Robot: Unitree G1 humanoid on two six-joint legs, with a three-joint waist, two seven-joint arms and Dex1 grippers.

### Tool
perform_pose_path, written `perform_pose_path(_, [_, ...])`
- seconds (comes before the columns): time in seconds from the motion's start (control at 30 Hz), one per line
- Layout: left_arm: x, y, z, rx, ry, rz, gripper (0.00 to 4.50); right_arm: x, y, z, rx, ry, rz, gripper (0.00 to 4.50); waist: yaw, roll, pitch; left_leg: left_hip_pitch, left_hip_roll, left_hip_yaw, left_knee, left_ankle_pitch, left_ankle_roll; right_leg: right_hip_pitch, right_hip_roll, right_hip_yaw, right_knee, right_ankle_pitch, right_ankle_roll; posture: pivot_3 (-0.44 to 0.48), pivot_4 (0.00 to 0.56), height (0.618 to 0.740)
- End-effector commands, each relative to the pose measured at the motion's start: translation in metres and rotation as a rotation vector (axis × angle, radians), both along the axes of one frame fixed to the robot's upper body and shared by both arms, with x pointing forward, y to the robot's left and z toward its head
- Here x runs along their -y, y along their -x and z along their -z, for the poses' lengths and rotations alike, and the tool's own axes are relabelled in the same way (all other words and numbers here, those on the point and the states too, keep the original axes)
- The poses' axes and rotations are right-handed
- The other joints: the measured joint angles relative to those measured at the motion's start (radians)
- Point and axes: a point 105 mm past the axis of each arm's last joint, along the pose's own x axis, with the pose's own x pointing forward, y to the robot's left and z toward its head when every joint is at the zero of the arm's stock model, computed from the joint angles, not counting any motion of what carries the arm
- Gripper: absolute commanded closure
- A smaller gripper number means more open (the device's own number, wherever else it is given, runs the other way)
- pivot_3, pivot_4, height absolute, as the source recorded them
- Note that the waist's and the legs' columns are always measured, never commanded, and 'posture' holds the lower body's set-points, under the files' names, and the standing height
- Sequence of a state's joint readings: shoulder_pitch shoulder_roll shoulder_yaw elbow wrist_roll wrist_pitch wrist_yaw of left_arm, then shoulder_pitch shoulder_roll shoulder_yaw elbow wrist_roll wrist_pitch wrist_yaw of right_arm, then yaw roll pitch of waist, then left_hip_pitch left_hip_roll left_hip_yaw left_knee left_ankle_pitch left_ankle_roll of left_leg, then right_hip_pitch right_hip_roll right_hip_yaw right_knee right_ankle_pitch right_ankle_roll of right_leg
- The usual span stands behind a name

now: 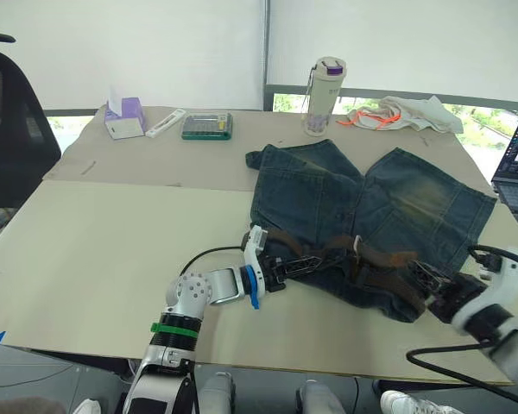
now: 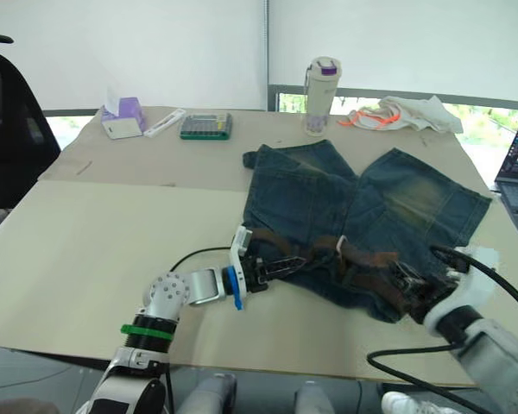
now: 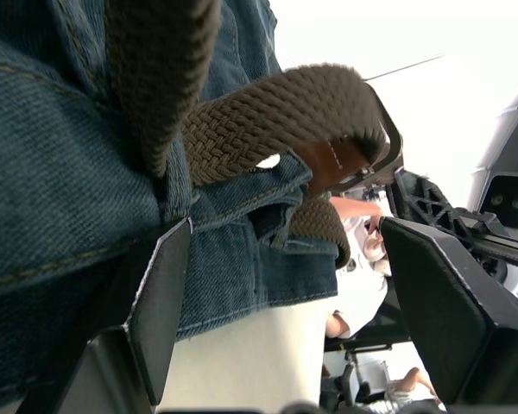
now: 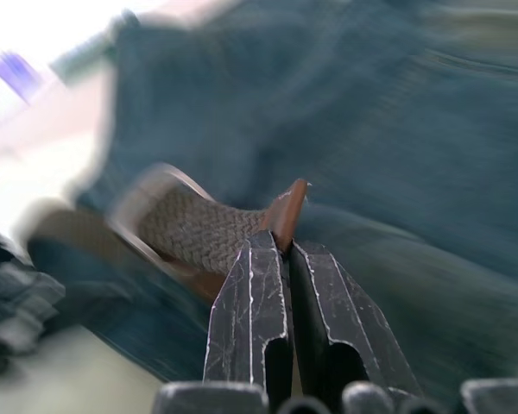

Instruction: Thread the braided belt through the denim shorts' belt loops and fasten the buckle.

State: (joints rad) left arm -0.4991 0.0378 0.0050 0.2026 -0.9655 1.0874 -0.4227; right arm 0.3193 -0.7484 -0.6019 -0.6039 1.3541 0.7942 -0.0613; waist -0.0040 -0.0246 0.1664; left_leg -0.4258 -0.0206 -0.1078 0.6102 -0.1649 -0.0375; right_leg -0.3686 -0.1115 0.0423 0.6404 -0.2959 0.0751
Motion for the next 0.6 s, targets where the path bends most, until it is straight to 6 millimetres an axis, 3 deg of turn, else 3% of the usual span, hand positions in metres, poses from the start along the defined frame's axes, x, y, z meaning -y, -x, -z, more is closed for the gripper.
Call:
perform_pose_path(0.03, [0.0, 0.0, 0.0, 0.023, -0.011, -0.001, 0.78, 0.014, -0.001, -0.025, 0.059, 0.094, 0.008, 4.5, -0.001, 0.0, 0.0, 0.0, 0.0, 0.0, 0.0, 0.0, 0.0, 0.0, 0.0, 0.0, 0.0, 0.0, 0.0, 0.0, 0.15, 0.74])
perform_pose_path(0.2, [-0.002, -0.001, 0.0, 0.039, -0.024, -0.006, 0.78, 0.014, -0.008, -0.066, 0.17, 0.12, -0.013, 4.5, 0.001, -0.001, 0.0, 0.0, 0.0, 0.0, 0.001, 0.0, 0.0, 0.0, 0.0, 0.0, 0.0, 0.0, 0.001, 0.0, 0.15, 0.74])
perform_pose_path(0.43, [-0.011, -0.003, 0.001, 0.046, -0.04, -0.03, 0.78, 0.009, -0.008, -0.108, 0.237, 0.176, -0.067, 4.5, 0.007, -0.001, 0.001, -0.001, 0.0, 0.0, 0.001, 0.0, 0.0, 0.0, 0.0, 0.0, 0.0, 0.0, 0.0, 0.0, 0.15, 0.74])
perform_pose_path(0.6, [-0.014, -0.002, 0.002, 0.047, -0.052, -0.034, 0.78, -0.003, -0.01, -0.141, 0.32, 0.141, -0.131, 4.5, 0.003, -0.001, 0.001, -0.001, 0.0, 0.0, 0.001, 0.0, 0.0, 0.0, 0.0, 0.0, 0.001, 0.0, 0.0, 0.0, 0.15, 0.74])
